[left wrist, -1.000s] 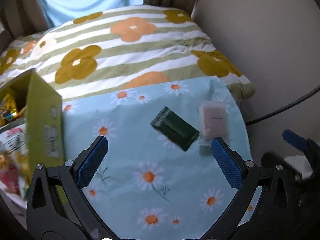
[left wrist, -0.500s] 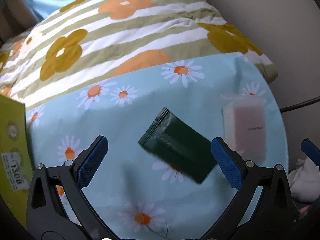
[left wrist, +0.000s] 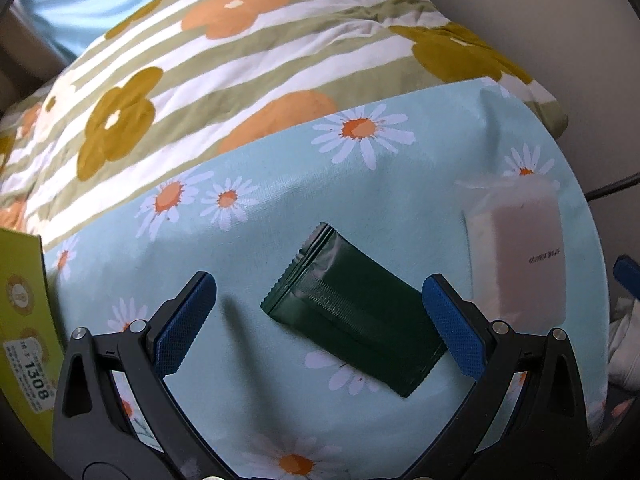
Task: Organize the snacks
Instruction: 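Grasp the dark green bar with the left tool while the right tool grasps the white pouch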
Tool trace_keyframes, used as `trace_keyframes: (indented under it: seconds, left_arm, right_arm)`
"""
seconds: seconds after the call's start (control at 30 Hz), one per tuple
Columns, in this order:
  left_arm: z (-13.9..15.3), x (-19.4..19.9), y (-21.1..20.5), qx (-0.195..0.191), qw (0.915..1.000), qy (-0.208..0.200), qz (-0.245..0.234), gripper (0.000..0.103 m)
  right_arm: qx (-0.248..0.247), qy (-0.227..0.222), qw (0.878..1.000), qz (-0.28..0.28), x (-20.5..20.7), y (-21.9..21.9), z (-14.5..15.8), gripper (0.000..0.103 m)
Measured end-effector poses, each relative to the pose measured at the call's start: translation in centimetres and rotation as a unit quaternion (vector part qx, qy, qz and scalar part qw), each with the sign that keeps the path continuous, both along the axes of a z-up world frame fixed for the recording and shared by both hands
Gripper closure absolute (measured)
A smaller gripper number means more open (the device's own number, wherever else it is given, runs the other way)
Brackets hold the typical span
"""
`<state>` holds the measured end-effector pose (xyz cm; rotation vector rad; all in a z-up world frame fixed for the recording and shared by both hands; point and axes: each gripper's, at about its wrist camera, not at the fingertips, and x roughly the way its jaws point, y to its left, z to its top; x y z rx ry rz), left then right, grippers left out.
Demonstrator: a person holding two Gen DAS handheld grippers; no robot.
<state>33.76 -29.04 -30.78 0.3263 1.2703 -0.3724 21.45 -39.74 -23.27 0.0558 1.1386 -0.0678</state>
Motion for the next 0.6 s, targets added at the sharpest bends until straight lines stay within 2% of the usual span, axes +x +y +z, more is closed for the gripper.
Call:
trace_keyframes:
  seconds: [0.3,0.43,0.6]
  left_arm:
    - [0.5,-0.7,2.3,0.027,0.9995,-0.001,-0.017,0.001]
    - [1.1,-0.8,3.8,0.011,0.9999,0.003,0.010,0.001]
    - [0.2,-0.9,3.9,-0.012,0.9990,0.023,0.037,0.001]
  right_arm:
    - [0.009,-0.014,1.000,-0.007,-0.2,-1.0,0.9,0.002]
    - [0.022,-0.020,0.999,-0.016,0.4,-0.8,1.4,0.002]
    - [0.053,-0.007,0.998,-0.045,1.7,-0.8,0.4,0.002]
